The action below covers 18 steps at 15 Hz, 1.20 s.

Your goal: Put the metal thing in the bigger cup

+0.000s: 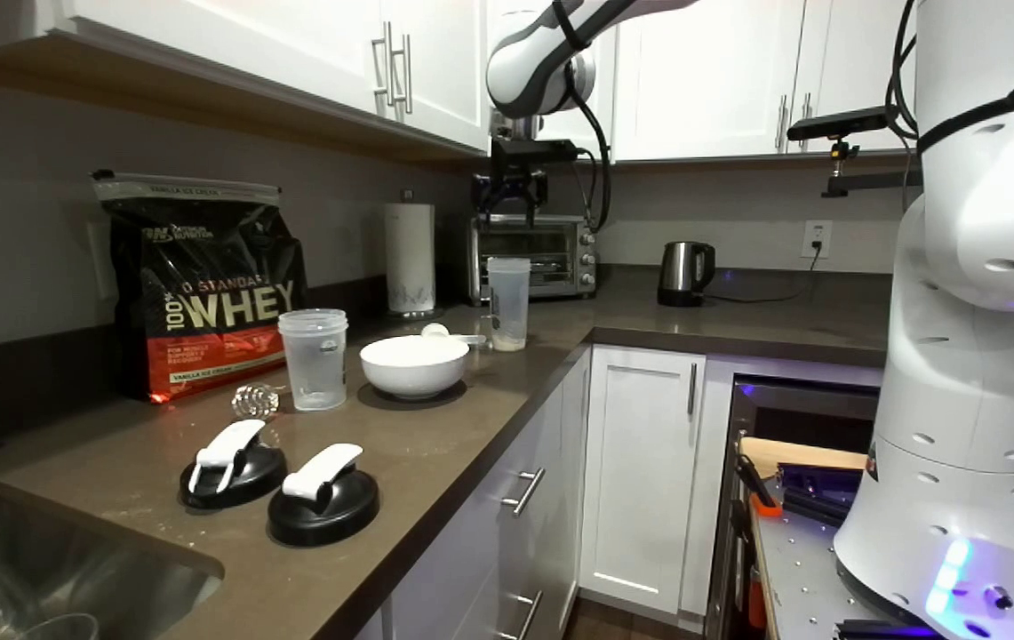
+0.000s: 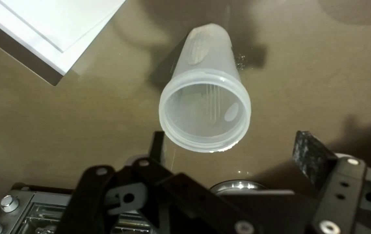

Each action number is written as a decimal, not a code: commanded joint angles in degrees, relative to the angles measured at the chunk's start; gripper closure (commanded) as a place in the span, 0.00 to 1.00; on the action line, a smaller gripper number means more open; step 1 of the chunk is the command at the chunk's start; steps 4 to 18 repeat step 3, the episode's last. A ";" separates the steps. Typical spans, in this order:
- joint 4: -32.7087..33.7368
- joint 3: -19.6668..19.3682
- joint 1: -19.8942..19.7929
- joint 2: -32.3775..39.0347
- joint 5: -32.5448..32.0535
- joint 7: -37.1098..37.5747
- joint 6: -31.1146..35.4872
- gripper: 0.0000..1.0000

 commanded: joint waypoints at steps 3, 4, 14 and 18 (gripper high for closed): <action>-0.76 2.09 -1.34 -2.40 2.20 -2.99 -3.77 0.00; -0.76 2.09 -1.34 -2.40 2.20 -2.99 -3.77 0.00; -0.76 2.09 -1.34 -2.40 2.20 -2.99 -3.77 0.00; -0.76 2.09 -1.34 -2.40 2.20 -2.99 -3.77 0.00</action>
